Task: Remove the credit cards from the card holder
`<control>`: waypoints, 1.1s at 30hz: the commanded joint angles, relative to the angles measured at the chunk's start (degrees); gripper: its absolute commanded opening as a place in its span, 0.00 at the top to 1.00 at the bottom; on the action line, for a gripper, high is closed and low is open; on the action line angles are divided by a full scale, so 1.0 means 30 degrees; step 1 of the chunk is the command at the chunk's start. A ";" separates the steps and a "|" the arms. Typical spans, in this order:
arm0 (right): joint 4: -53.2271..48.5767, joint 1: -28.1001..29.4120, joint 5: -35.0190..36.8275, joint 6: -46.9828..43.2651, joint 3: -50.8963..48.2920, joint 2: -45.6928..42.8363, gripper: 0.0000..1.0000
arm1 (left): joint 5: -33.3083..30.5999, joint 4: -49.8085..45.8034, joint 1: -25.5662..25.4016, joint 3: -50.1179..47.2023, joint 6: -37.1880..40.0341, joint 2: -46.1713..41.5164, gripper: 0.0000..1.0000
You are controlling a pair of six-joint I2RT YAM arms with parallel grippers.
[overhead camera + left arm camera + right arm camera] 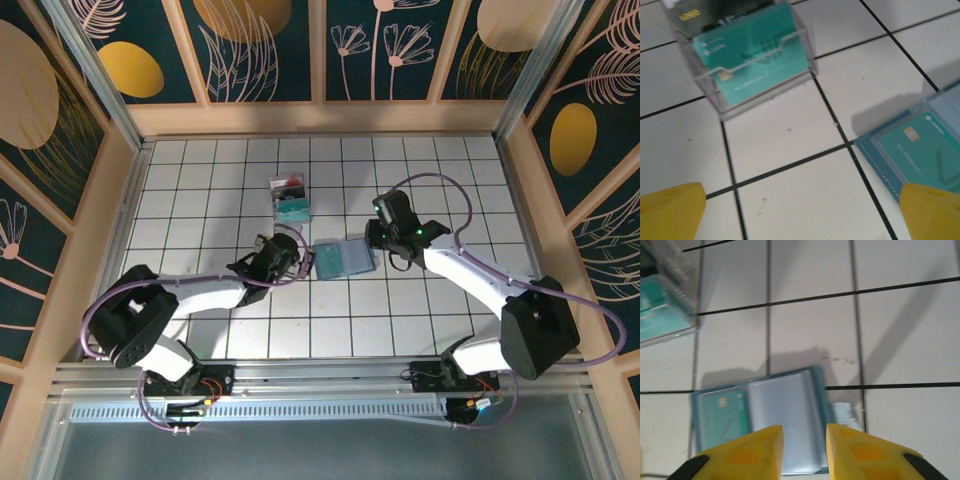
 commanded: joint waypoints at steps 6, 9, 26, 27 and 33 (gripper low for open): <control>0.2453 0.0006 -0.5951 0.1061 0.0698 0.2426 0.75 | -0.0159 0.1586 -0.0360 0.0937 0.1079 0.1649 0.01; 0.2923 0.0040 -0.6513 0.1180 0.0704 0.3094 0.76 | 0.0015 0.1948 -0.0373 0.1087 0.1212 0.2053 0.01; 0.3679 0.0861 -0.7318 0.1736 0.0716 0.6286 0.77 | -0.0335 0.2026 -0.0365 0.1039 0.0985 0.3540 0.01; 0.3667 0.0832 -0.7275 0.1739 0.0708 0.6395 0.78 | -0.0312 0.2010 -0.0348 0.1021 0.0956 0.3740 0.01; 0.3495 0.0831 -0.7229 0.1664 0.0818 0.6801 0.77 | -0.0396 0.2066 -0.0363 0.1008 0.0898 0.4135 0.01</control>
